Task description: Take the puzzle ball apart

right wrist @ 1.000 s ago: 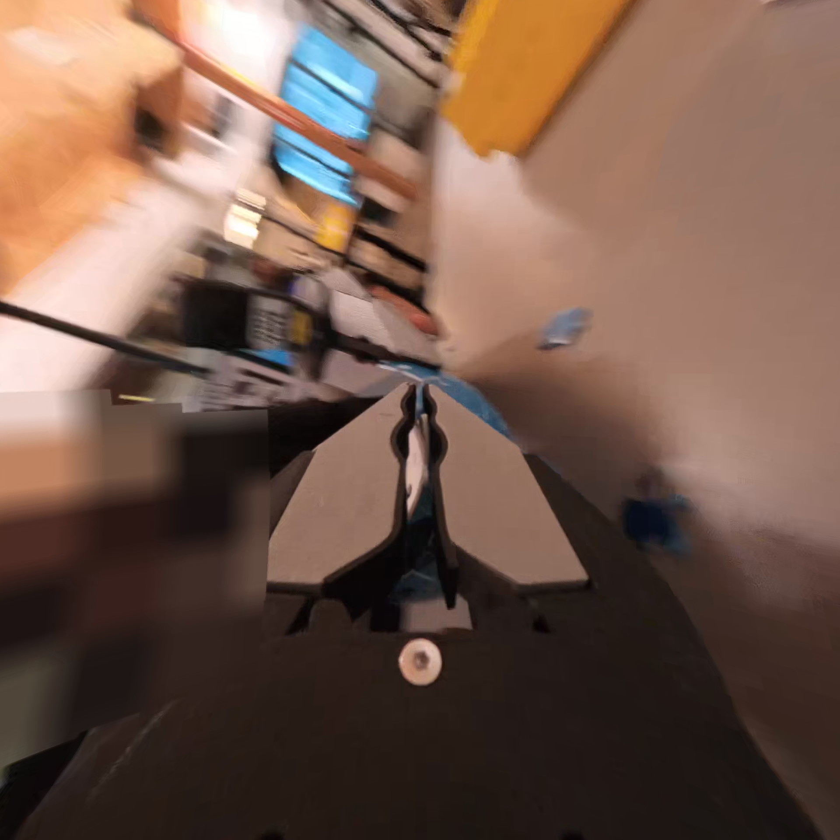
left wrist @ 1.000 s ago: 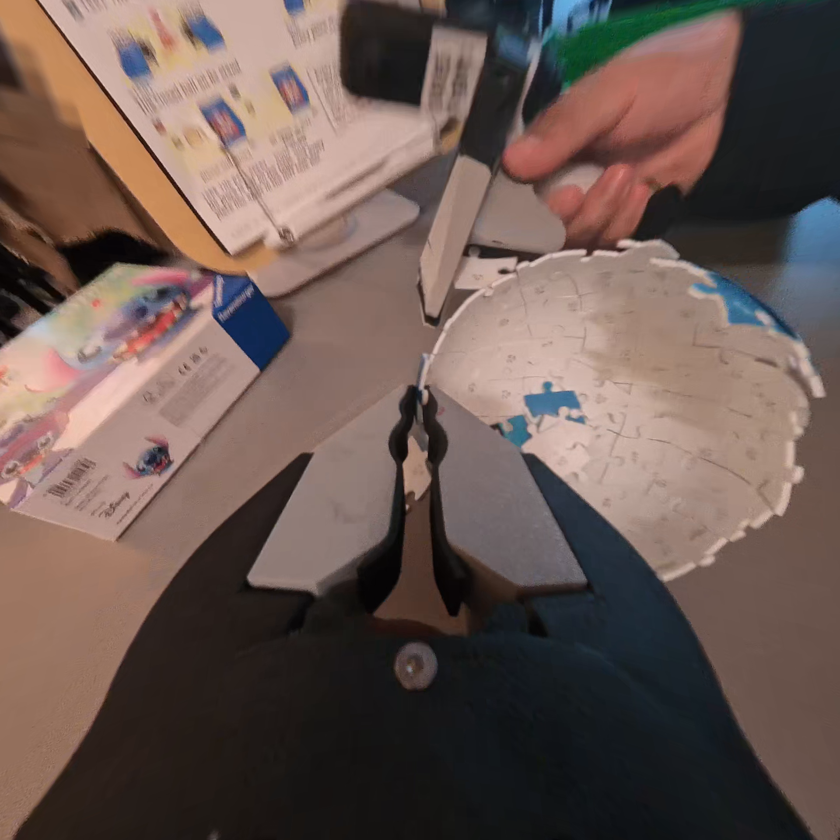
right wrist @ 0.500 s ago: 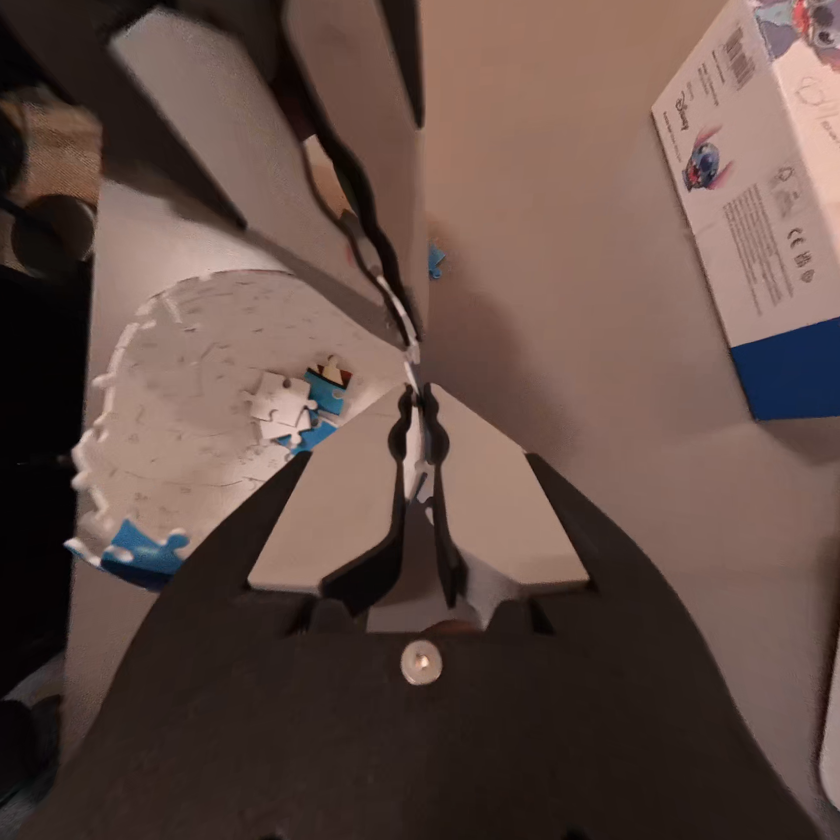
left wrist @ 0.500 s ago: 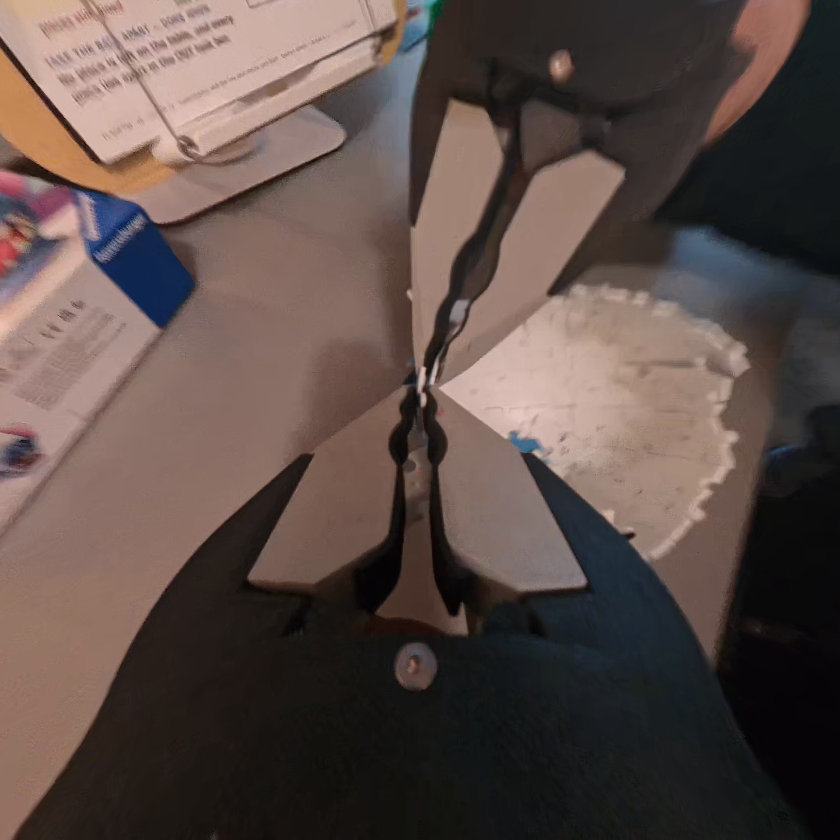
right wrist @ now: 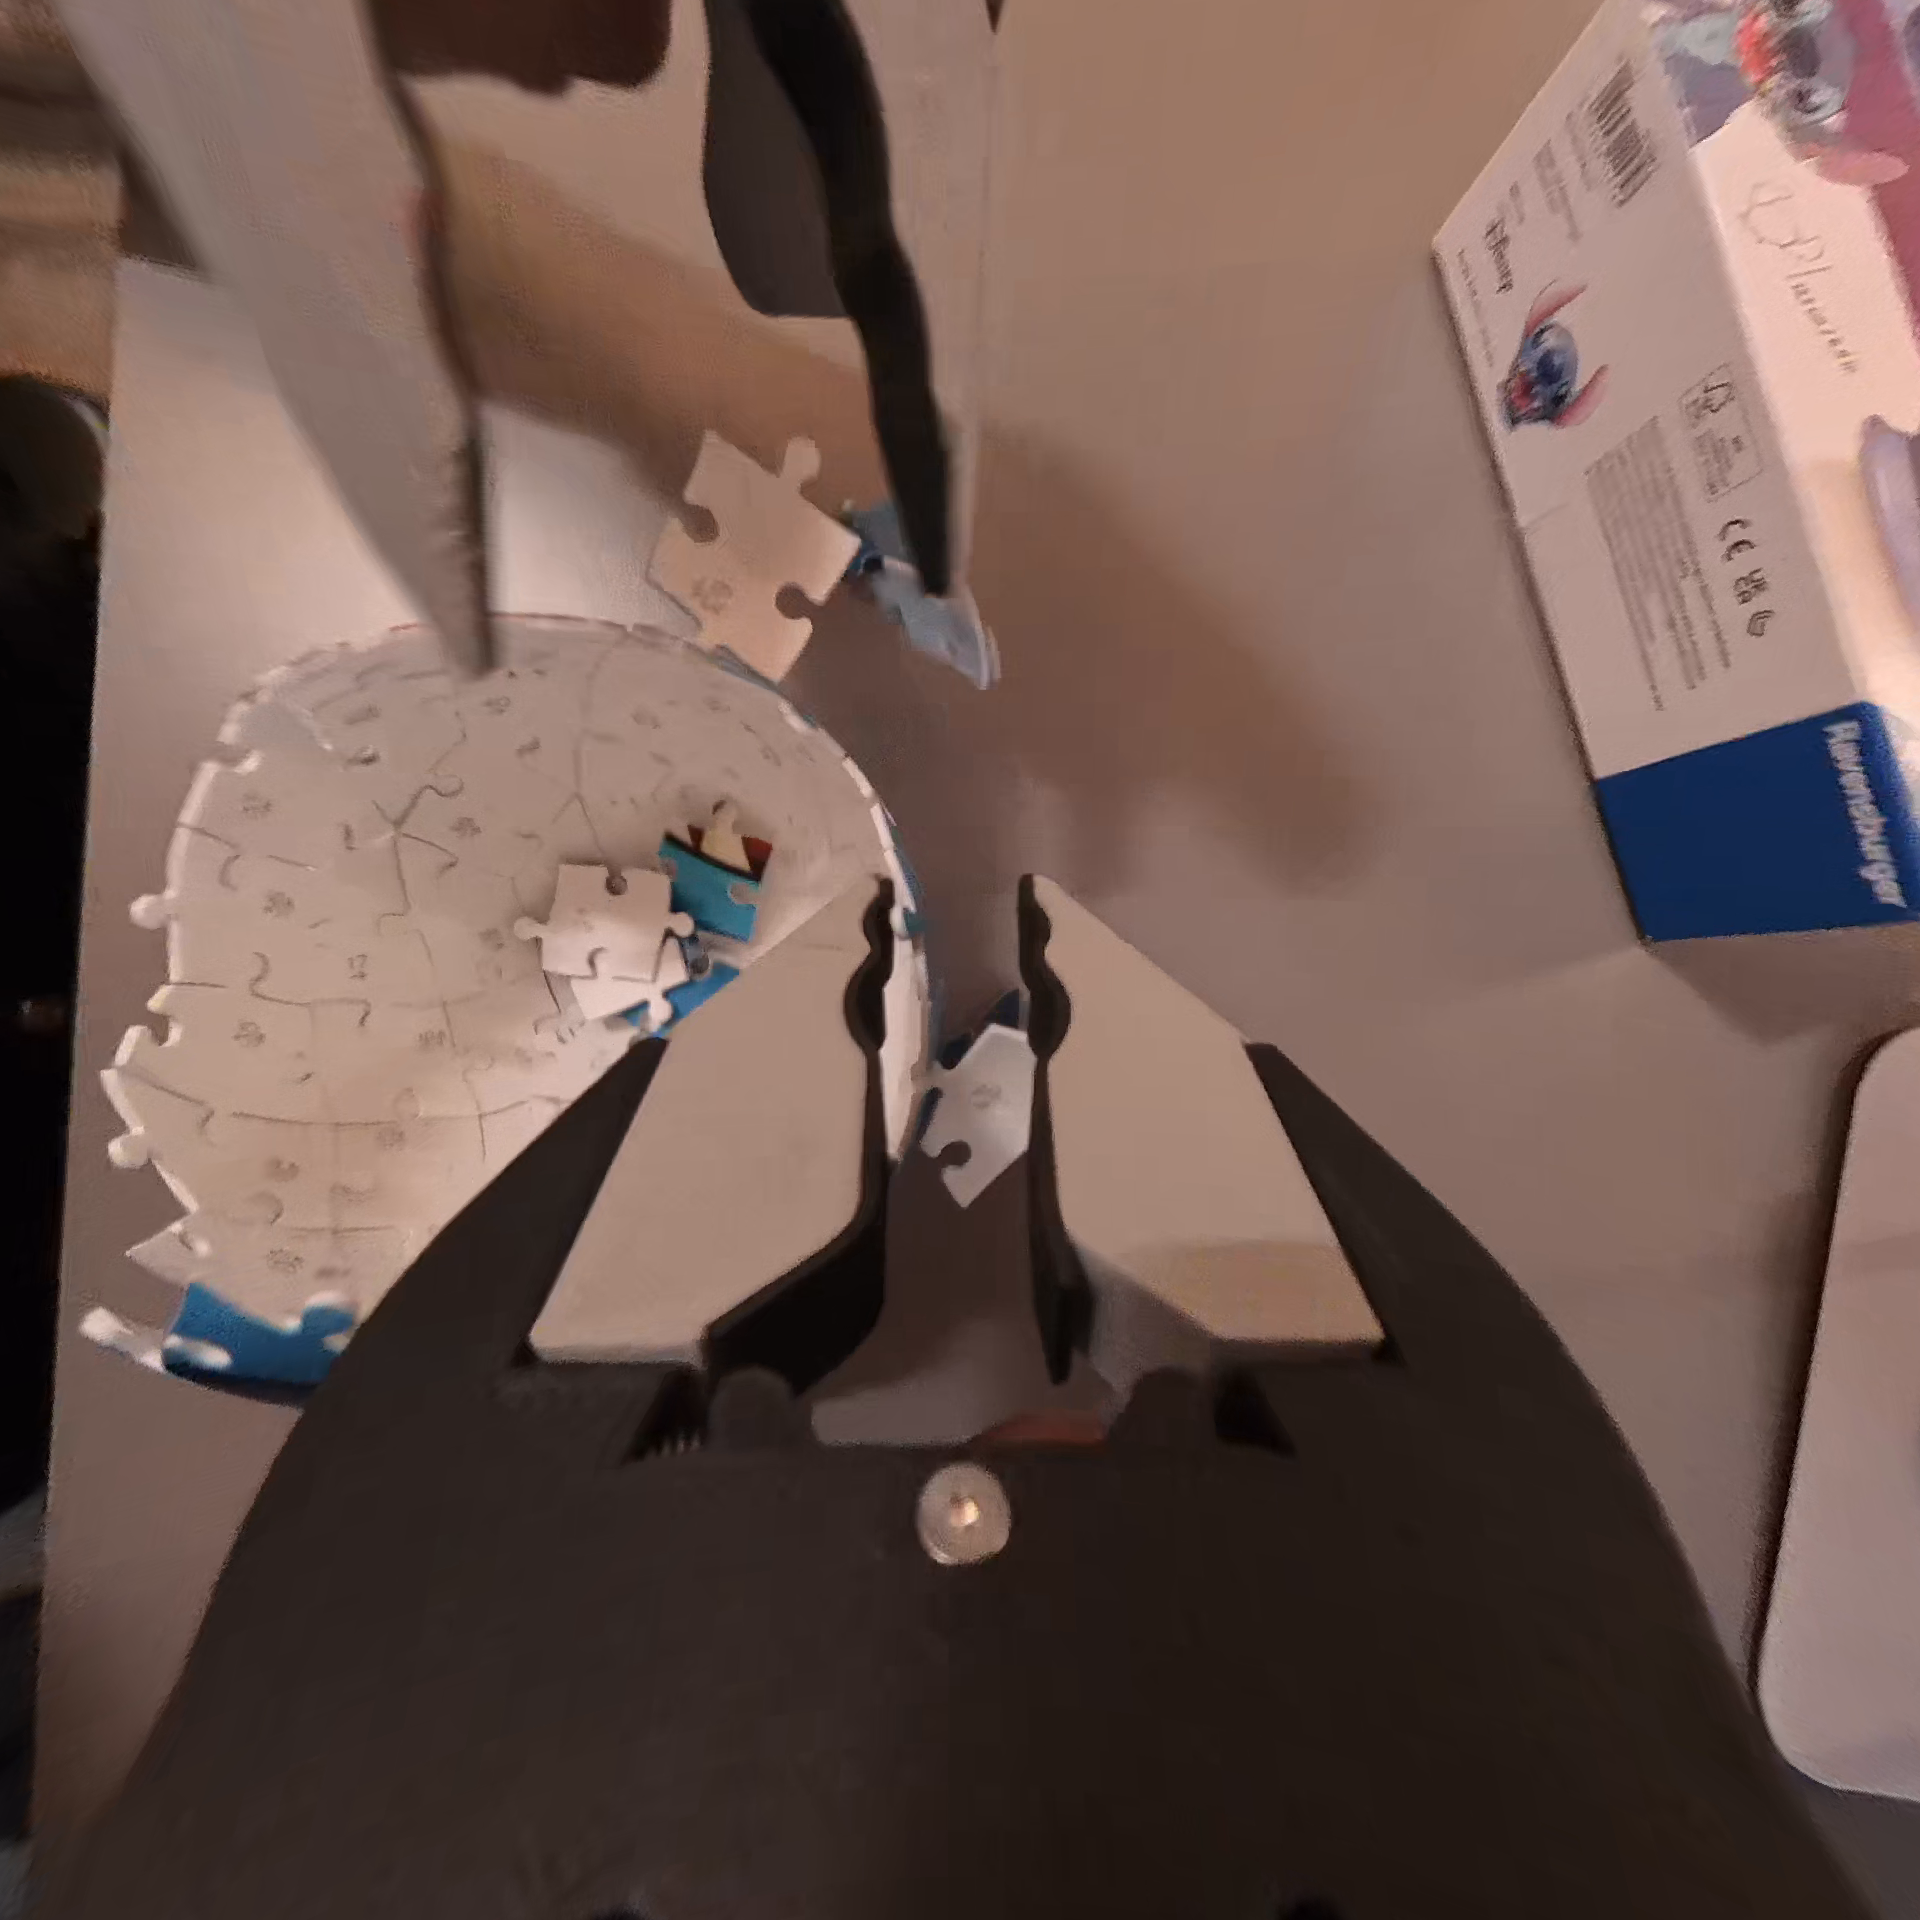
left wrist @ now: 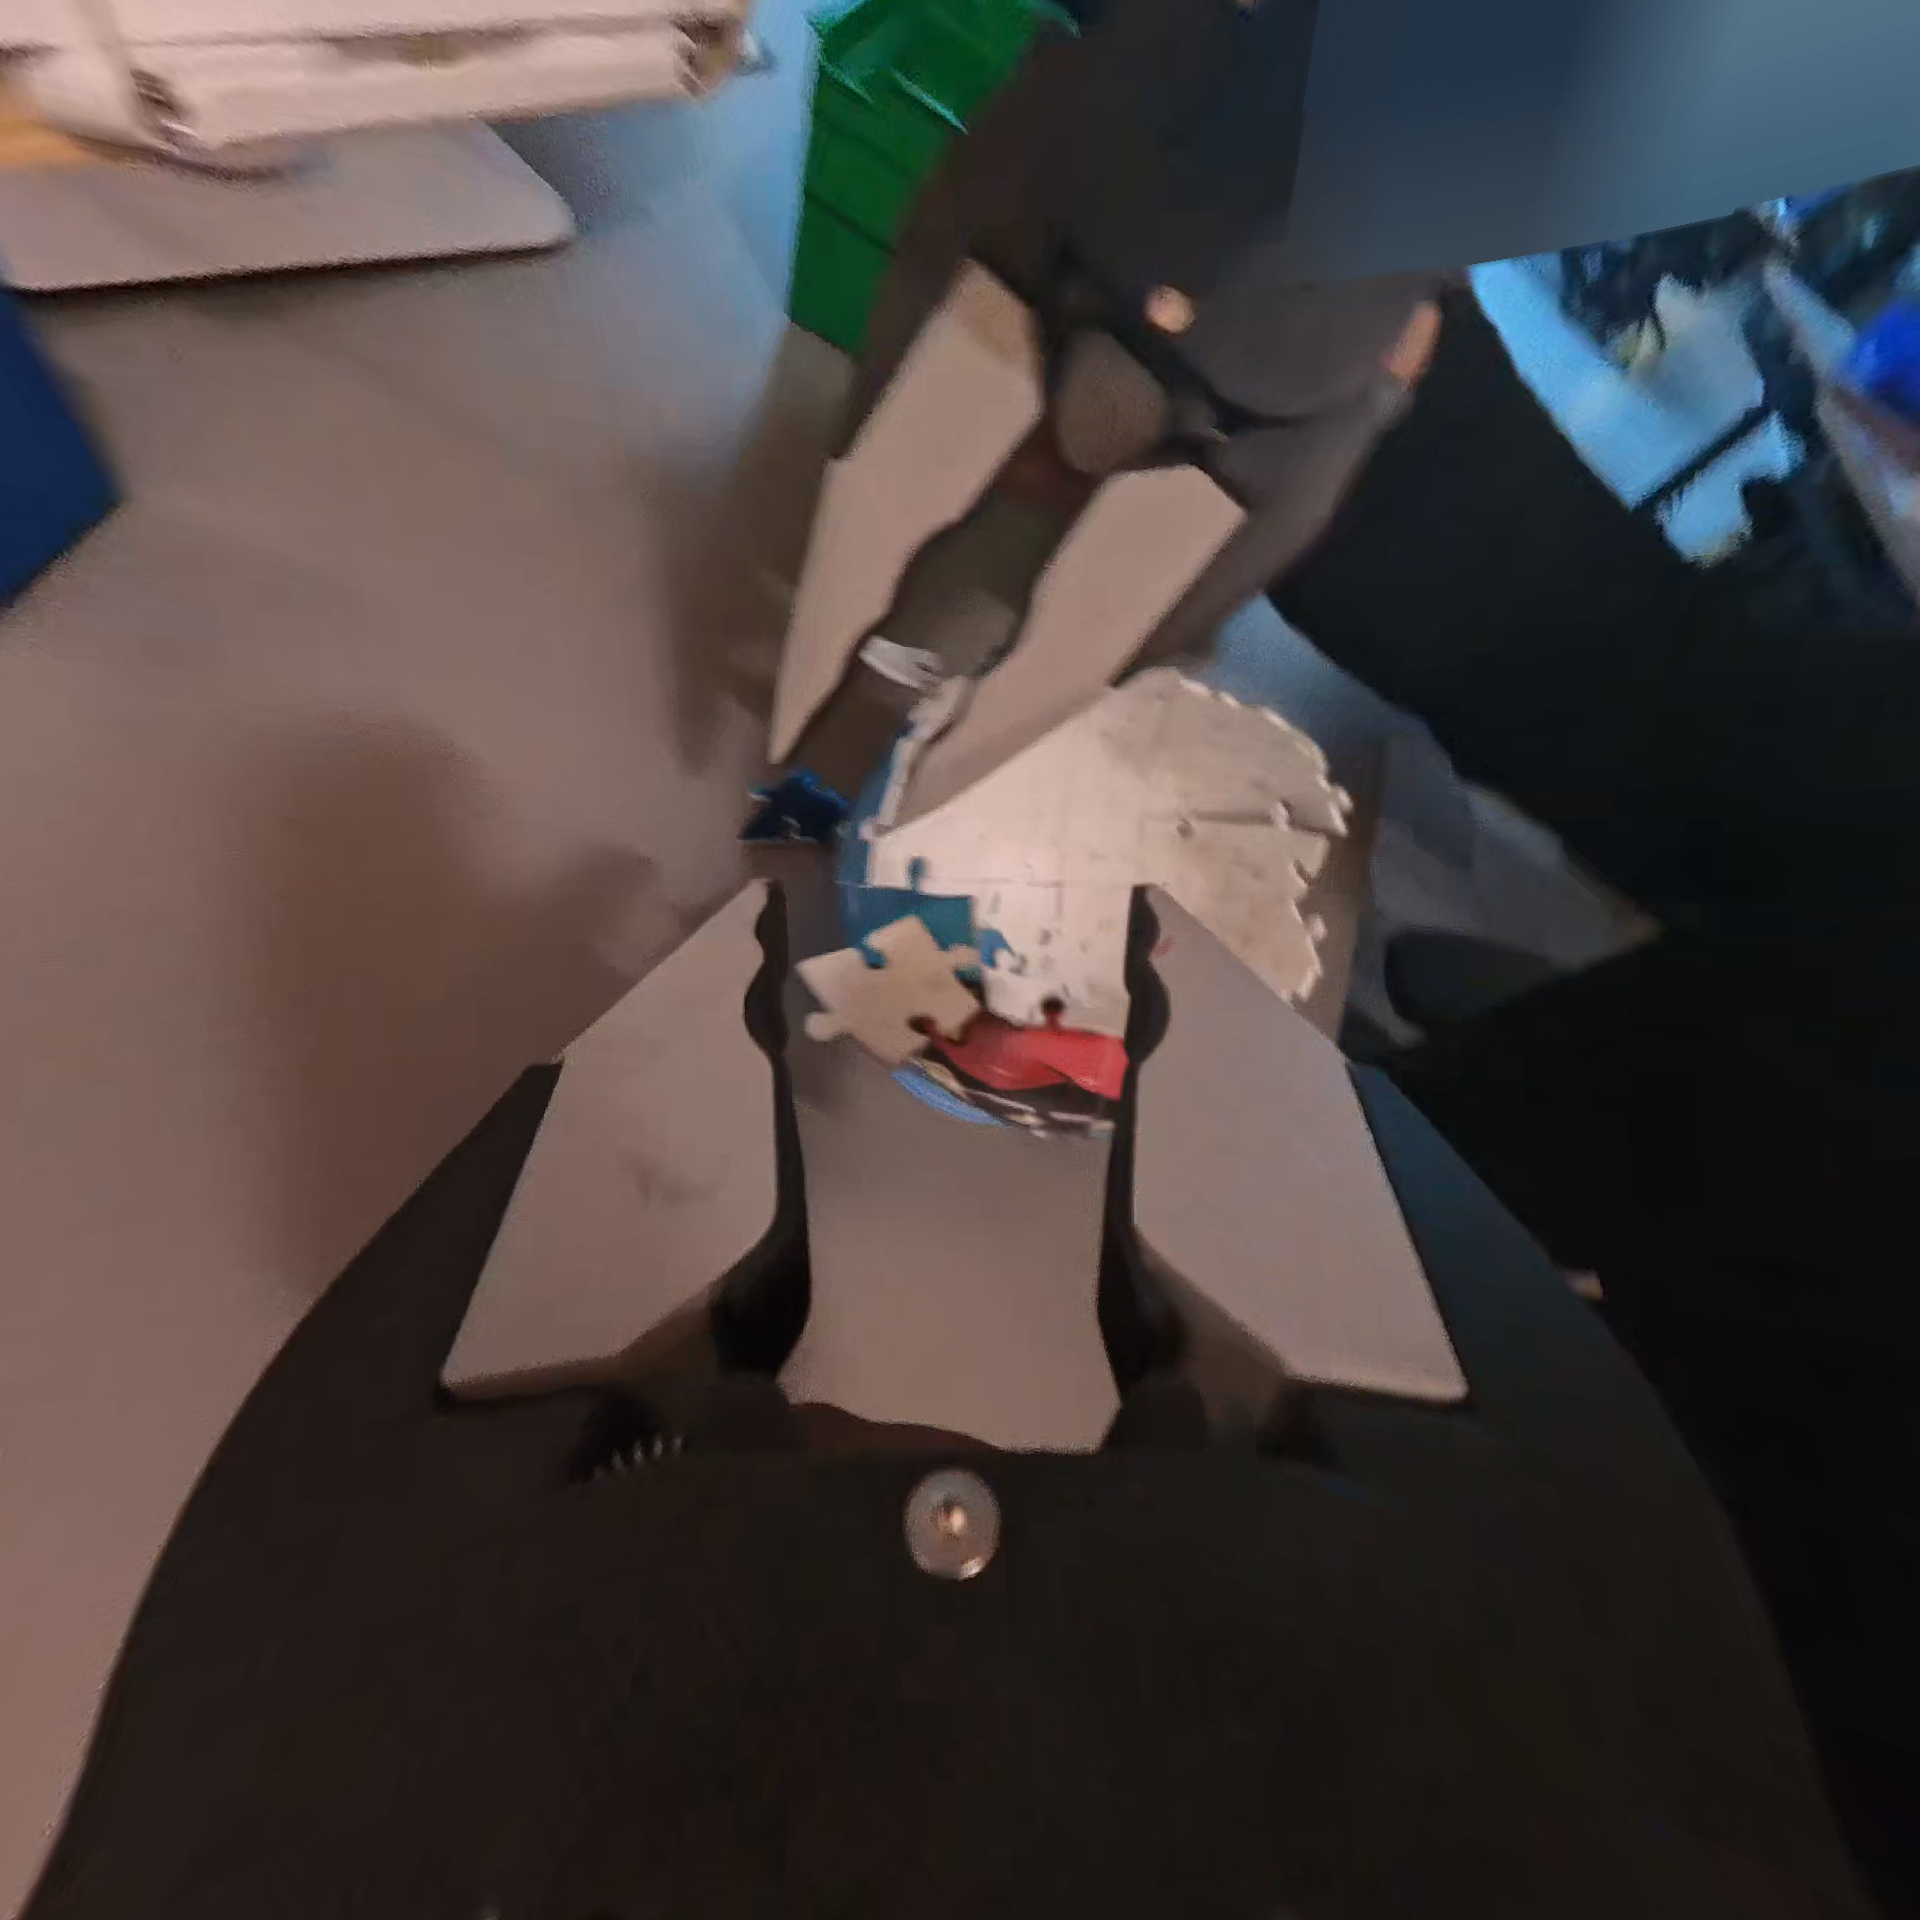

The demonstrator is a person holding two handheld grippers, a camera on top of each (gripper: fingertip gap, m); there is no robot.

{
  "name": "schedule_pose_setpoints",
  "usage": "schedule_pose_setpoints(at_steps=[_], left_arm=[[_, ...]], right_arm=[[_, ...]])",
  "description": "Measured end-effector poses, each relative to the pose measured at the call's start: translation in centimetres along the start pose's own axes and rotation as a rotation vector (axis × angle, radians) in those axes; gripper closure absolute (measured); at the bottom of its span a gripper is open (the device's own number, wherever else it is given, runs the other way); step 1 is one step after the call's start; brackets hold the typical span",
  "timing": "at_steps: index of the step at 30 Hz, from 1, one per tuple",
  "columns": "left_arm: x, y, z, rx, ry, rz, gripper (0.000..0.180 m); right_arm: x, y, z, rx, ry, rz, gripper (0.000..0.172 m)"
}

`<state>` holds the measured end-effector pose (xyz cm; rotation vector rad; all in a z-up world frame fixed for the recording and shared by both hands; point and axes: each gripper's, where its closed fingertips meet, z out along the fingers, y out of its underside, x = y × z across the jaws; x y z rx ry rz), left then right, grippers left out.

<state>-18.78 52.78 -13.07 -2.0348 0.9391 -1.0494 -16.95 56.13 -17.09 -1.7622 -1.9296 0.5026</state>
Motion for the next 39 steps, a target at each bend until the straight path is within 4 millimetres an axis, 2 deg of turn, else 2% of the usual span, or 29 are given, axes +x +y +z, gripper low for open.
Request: schedule_pose_setpoints(at_steps=[1, 2, 4, 7, 10, 13, 16, 19, 22, 24, 26, 28, 30, 31, 32, 33, 34, 37, 39], left_arm=[[0.6, 0.7, 0.5, -0.064, 0.008, 0.036, 0.122], [0.4, 2.0, 1.1, -0.150, -0.018, 0.078, 0.132], [-0.4, 4.1, 2.2, -0.293, -0.070, 0.110, 0.131], [-0.3, 4.0, 2.6, -0.295, -0.060, 0.130, 0.140], [-0.6, 3.4, 2.3, -0.209, -0.056, 0.129, 0.154], [-0.5, 1.7, 1.5, -0.079, -0.045, 0.102, 0.167], [-1.1, 1.1, 1.3, -0.068, -0.127, 0.153, 0.169], [-1.6, 0.4, 1.2, -0.025, -0.183, 0.172, 0.171], [-2.1, -1.4, 0.3, 0.186, -0.077, -0.059, 0.170], [-3.0, -1.7, 0.0, 0.269, 0.002, -0.210, 0.169], [-4.3, -1.8, -0.6, 0.322, -0.001, -0.279, 0.169], [-5.9, -1.4, -1.2, 0.297, -0.126, -0.208, 0.177], [-7.4, -0.9, -1.8, 0.225, -0.318, -0.066, 0.178], [-6.8, -1.1, -1.8, 0.217, -0.307, -0.034, 0.180], [-5.5, -1.0, -1.4, 0.193, -0.225, -0.041, 0.174], [-4.7, -0.8, -1.1, 0.166, -0.163, -0.068, 0.160], [-4.6, -0.9, -1.2, 0.160, -0.155, -0.078, 0.152], [-4.3, -1.1, -1.6, 0.148, -0.171, -0.021, 0.154], [-3.4, -0.6, -0.6, 0.063, -0.131, 0.002, 0.146]], right_arm=[[-0.3, 0.1, 0.3, -0.024, -0.027, -0.012, 0.156], [-0.6, 0.0, 0.6, -0.028, -0.054, -0.015, 0.169], [-1.0, -0.1, 0.9, -0.035, -0.091, -0.013, 0.170], [-1.1, 0.2, 0.7, -0.018, -0.132, 0.024, 0.170], [-1.5, 0.4, 0.3, 0.075, -0.368, 0.289, 0.167], [-1.8, 0.0, -0.1, 0.175, -0.634, 0.542, 0.165], [-1.5, -0.2, 0.3, 0.219, -0.711, 0.642, 0.164], [-0.7, -0.5, 0.0, 0.269, -0.676, 0.640, 0.163], [0.1, -1.0, -0.5, 0.302, -0.451, 0.451, 0.166], [0.8, -0.5, -0.3, 0.243, -0.262, 0.321, 0.169], [1.3, -0.4, -0.8, 0.228, -0.131, 0.233, 0.169], [2.0, -0.2, -1.1, 0.214, -0.030, 0.206, 0.168], [1.4, 0.0, -1.3, 0.207, -0.014, 0.154, 0.169], [1.0, 0.0, -1.3, 0.208, -0.030, 0.147, 0.169], [0.9, 0.3, -1.2, 0.194, -0.032, 0.163, 0.169], [1.0, 0.7, -1.1, 0.176, -0.022, 0.187, 0.169], [1.1, 0.8, -0.9, 0.172, -0.013, 0.201, 0.169], [1.0, 0.7, -0.9, 0.188, -0.009, 0.219, 0.169], [1.1, 0.5, -1.0, 0.212, 0.004, 0.221, 0.169]])
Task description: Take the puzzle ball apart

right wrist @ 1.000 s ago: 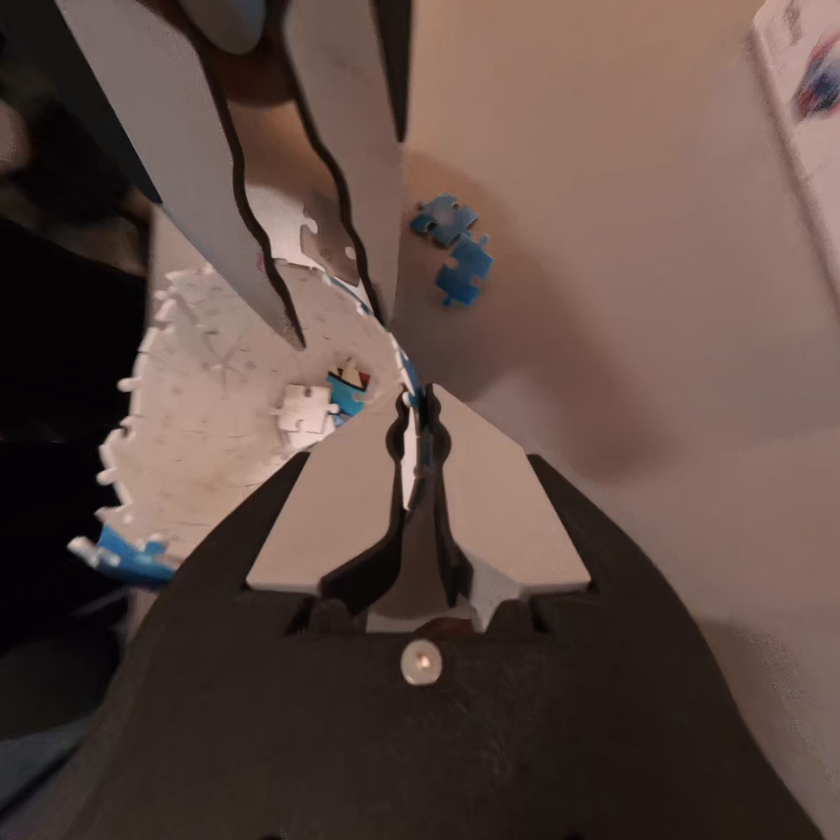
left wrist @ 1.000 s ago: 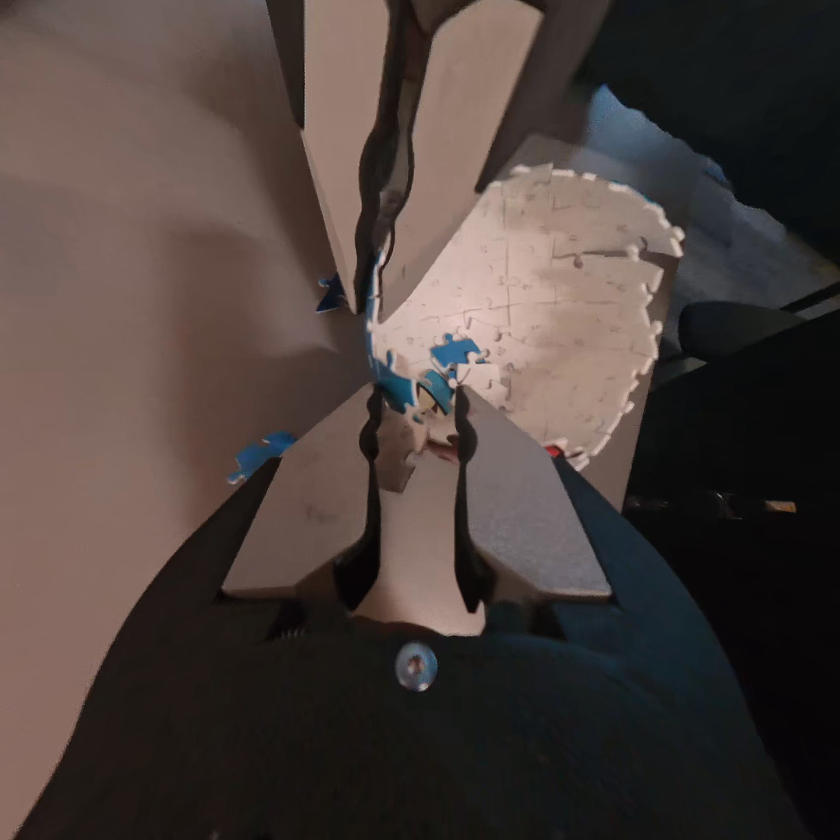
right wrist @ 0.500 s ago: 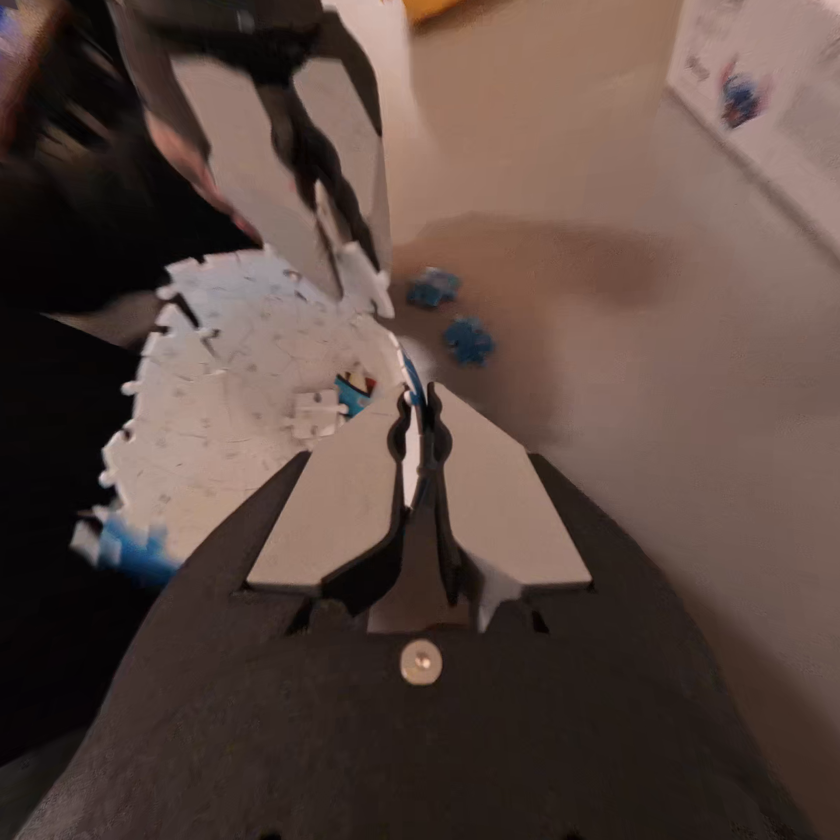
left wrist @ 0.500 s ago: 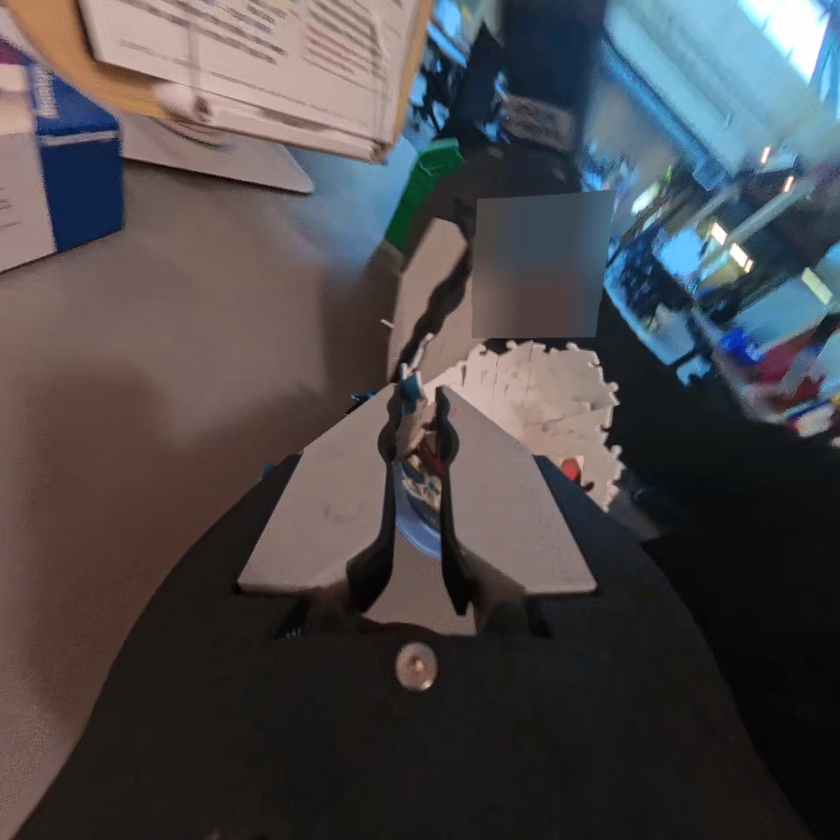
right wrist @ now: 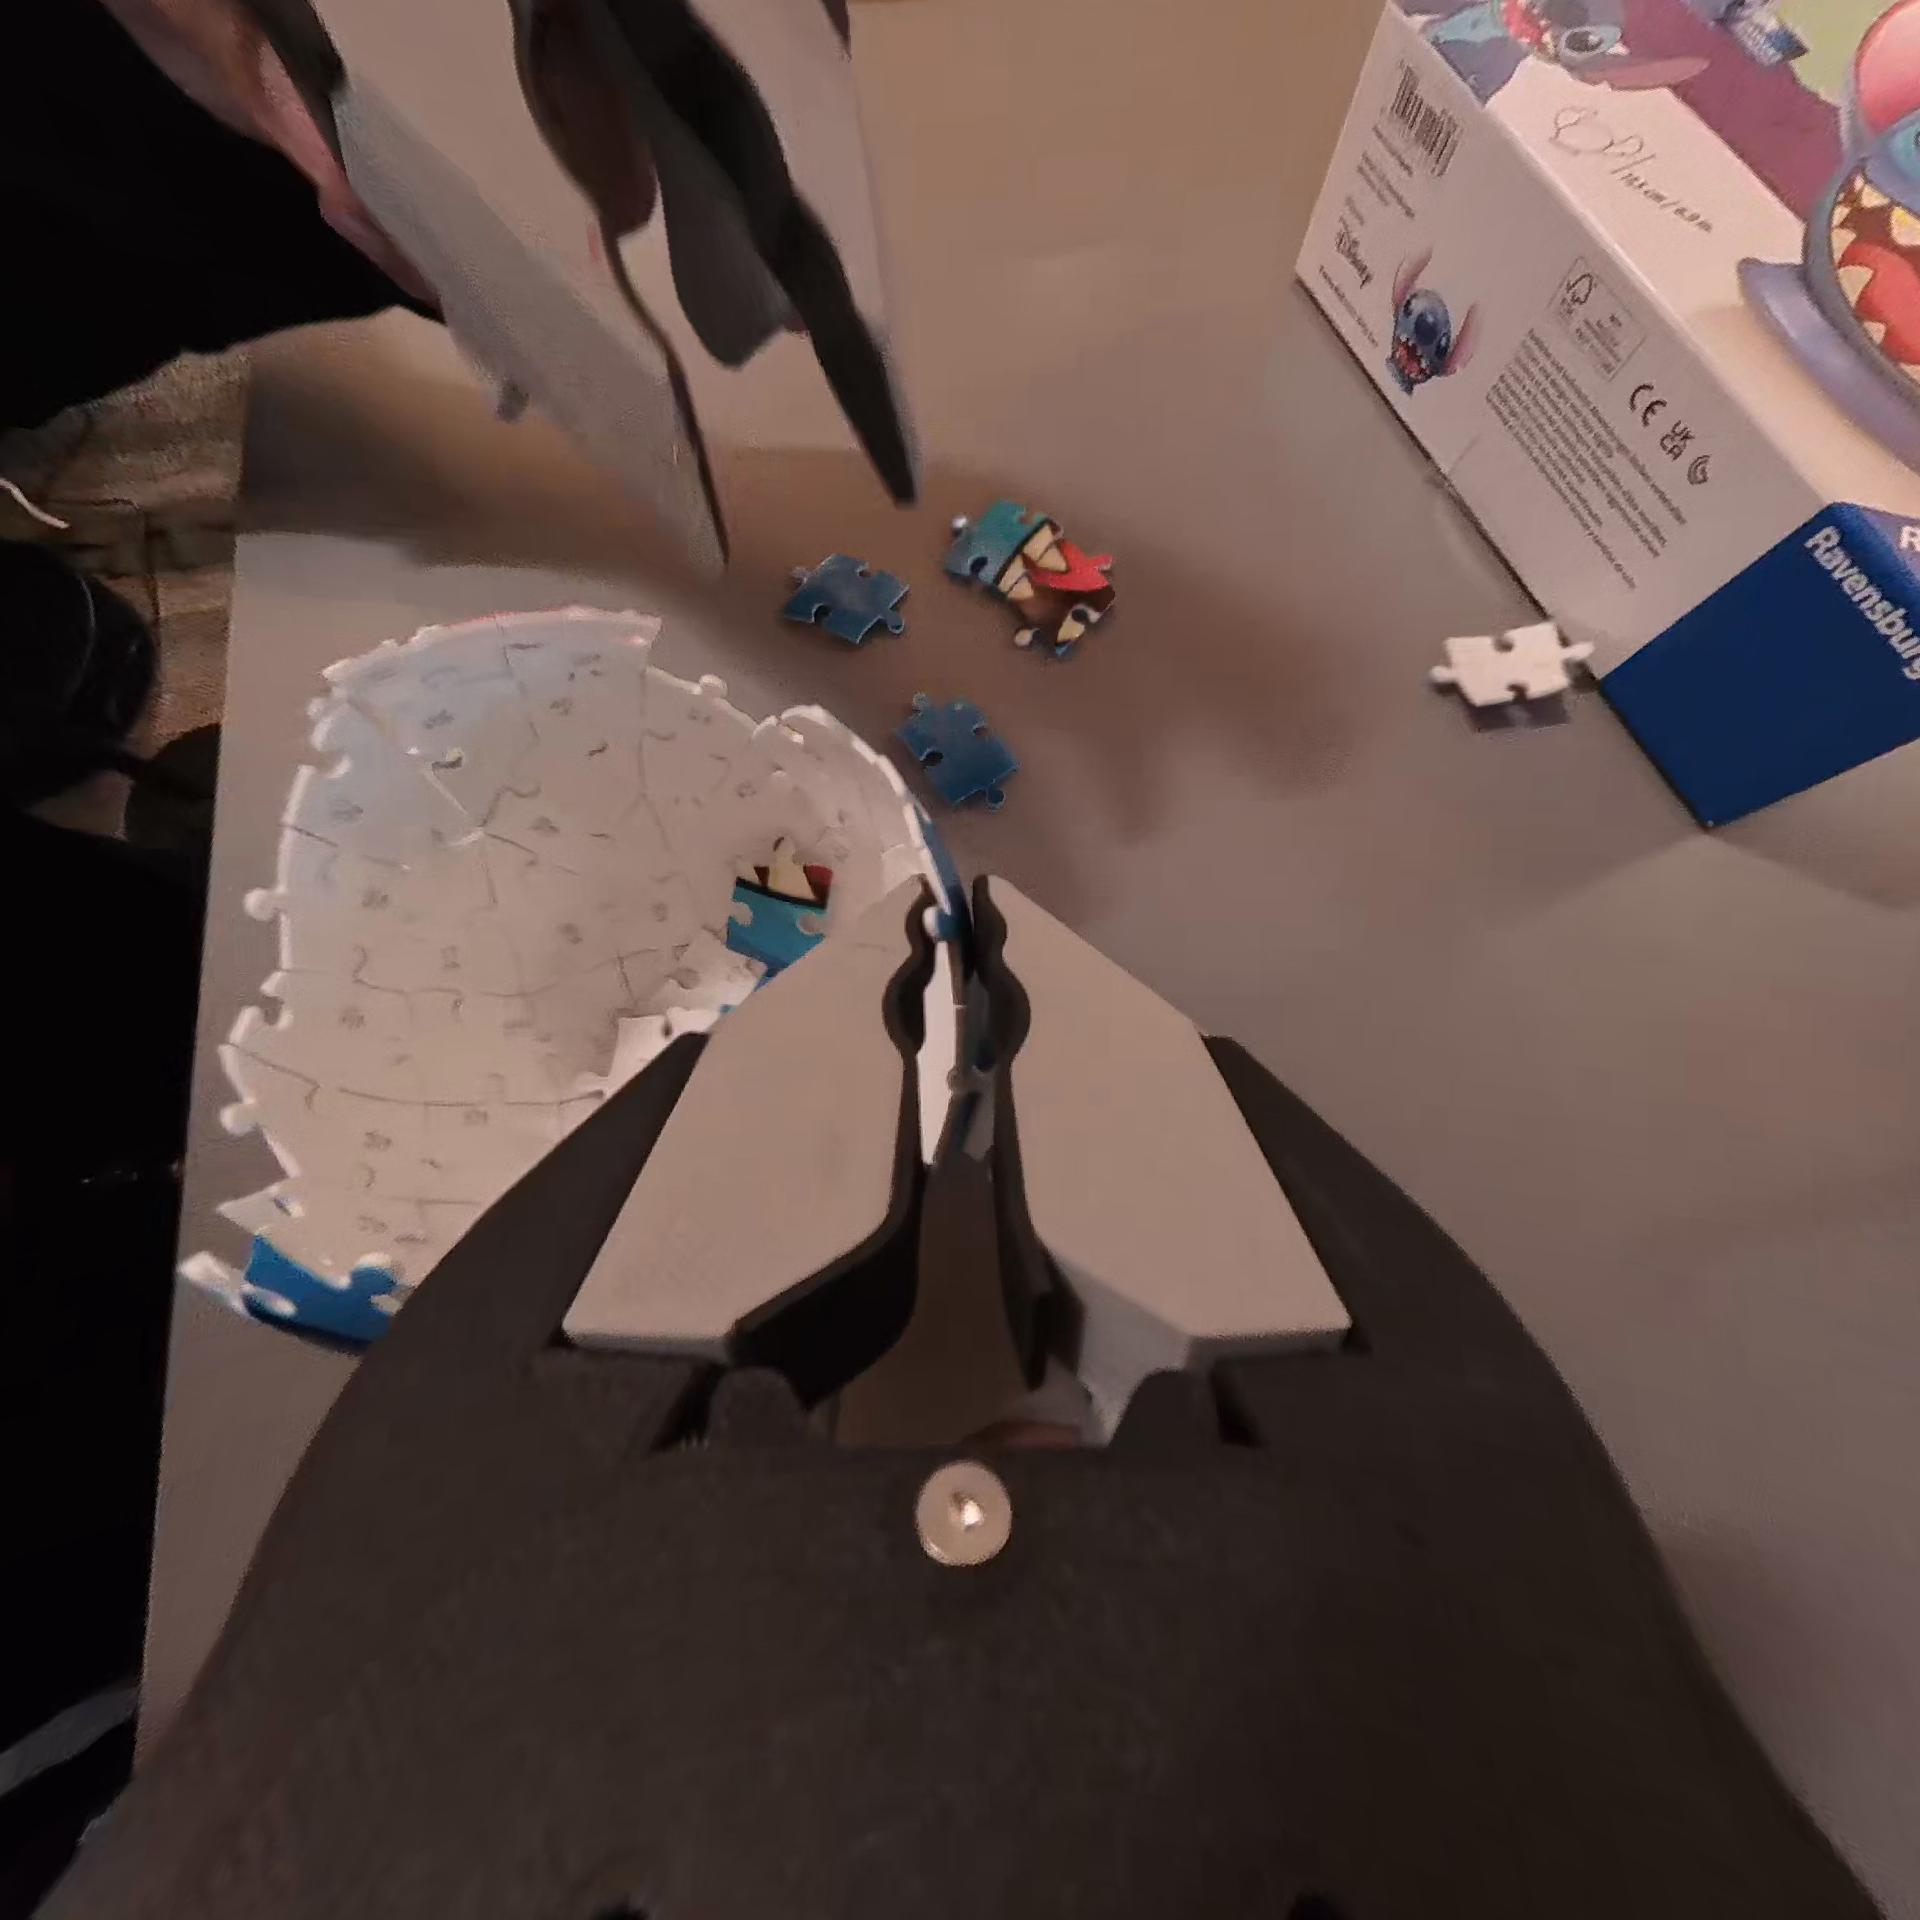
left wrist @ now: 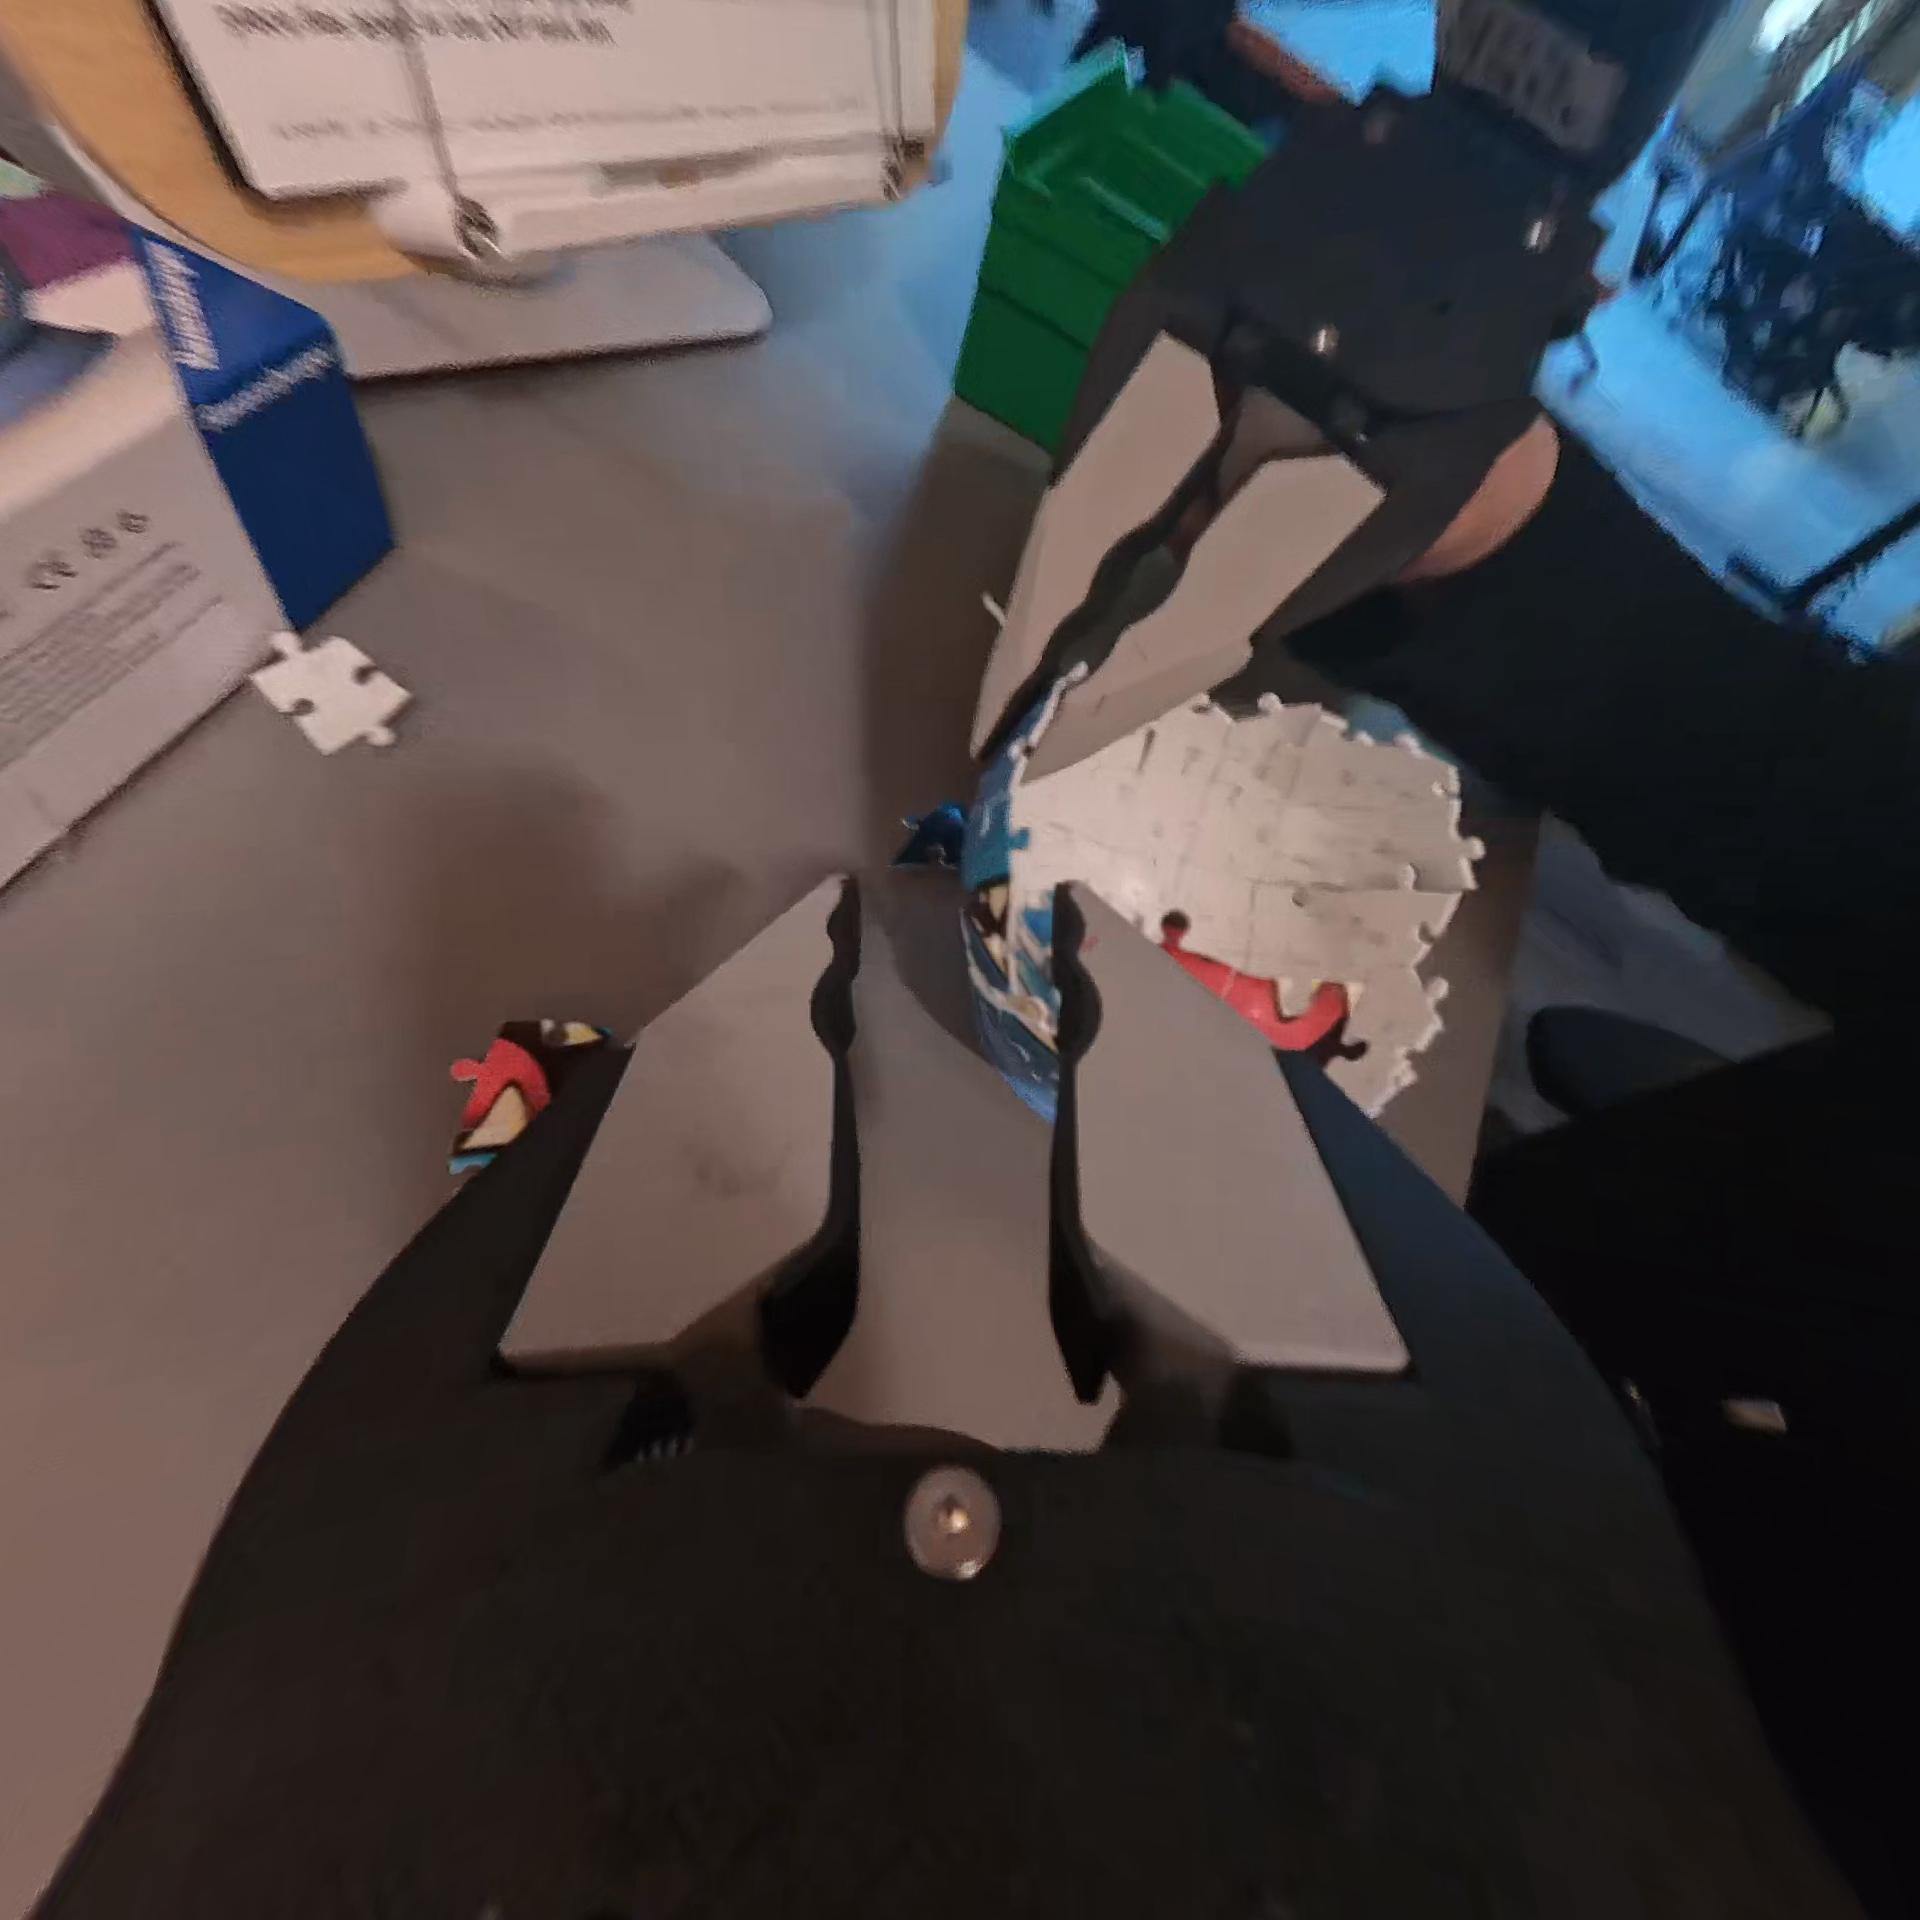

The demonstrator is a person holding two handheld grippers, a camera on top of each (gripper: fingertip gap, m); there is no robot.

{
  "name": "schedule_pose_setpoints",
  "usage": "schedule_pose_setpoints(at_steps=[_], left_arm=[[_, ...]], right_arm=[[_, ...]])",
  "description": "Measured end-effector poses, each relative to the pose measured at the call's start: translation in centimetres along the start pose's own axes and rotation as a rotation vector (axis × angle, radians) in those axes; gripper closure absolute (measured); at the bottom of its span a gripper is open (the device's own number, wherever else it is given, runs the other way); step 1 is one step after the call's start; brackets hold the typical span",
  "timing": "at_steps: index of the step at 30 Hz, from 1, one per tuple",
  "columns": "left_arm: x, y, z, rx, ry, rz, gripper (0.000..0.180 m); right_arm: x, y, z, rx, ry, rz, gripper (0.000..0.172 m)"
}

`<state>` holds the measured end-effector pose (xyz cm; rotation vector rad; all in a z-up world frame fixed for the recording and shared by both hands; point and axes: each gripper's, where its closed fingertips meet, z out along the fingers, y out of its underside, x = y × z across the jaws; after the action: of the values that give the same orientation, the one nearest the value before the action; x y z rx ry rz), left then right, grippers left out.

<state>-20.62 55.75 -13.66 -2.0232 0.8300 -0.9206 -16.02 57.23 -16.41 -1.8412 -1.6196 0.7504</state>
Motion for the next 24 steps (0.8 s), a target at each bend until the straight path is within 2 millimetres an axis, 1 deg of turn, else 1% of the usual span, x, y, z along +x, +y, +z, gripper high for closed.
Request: schedule_pose_setpoints(at_steps=[2, 4, 5, 7, 9, 10, 13, 15, 16, 17, 18, 19, 21, 22, 24], left_arm=[[0.1, 1.1, 1.5, -0.102, 0.002, 0.047, 0.148], [0.0, 2.5, 2.9, -0.213, 0.015, 0.067, 0.159], [0.3, 2.9, 3.4, -0.243, 0.036, 0.086, 0.172], [0.1, 3.1, 4.0, -0.246, 0.000, 0.159, 0.174], [-0.1, 2.8, 4.2, -0.216, -0.035, 0.195, 0.176], [0.0, 2.6, 4.2, -0.196, -0.045, 0.237, 0.177], [0.4, 2.7, 4.1, -0.214, -0.056, 0.339, 0.178], [0.5, 2.9, 3.9, -0.246, -0.064, 0.388, 0.178], [0.8, 2.9, 3.8, -0.250, -0.054, 0.447, 0.180], [1.2, 2.9, 3.7, -0.243, -0.045, 0.513, 0.180], [1.5, 2.8, 3.6, -0.225, -0.041, 0.534, 0.180], [1.5, 2.4, 3.5, -0.199, -0.044, 0.523, 0.180], [1.6, 1.1, 3.0, -0.090, -0.011, 0.471, 0.180], [1.6, 0.5, 2.8, -0.031, 0.030, 0.381, 0.180], [1.1, 0.1, 2.4, 0.014, 0.155, 0.065, 0.180]], right_arm=[[0.4, -0.2, 0.0, 0.018, 0.015, 0.030, 0.169], [0.3, -0.5, 0.0, 0.052, 0.000, 0.063, 0.168], [0.4, -0.4, 0.0, 0.056, 0.004, 0.069, 0.168], [0.5, -0.1, 0.1, 0.064, 0.040, 0.034, 0.169], [0.2, -0.4, -0.1, 0.090, 0.034, 0.020, 0.167], [-0.2, -0.6, -0.3, 0.097, 0.006, 0.007, 0.163], [-1.2, -0.6, -0.3, 0.035, -0.067, -0.048, 0.156], [-1.3, -0.5, -0.1, -0.005, -0.097, -0.055, 0.160], [-1.4, -0.4, -0.1, -0.019, -0.157, -0.010, 0.166], [-1.6, -0.3, -0.2, -0.029, -0.258, 0.092, 0.167], [-1.7, -0.4, -0.3, -0.025, -0.361, 0.207, 0.166], [-1.4, -0.5, -0.3, 0.008, -0.429, 0.279, 0.165], [-1.1, -1.1, -0.7, 0.104, -0.473, 0.297, 0.167], [-1.0, -1.3, -0.8, 0.140, -0.443, 0.260, 0.168], [-0.9, -0.9, -0.4, 0.126, -0.325, 0.145, 0.170]])
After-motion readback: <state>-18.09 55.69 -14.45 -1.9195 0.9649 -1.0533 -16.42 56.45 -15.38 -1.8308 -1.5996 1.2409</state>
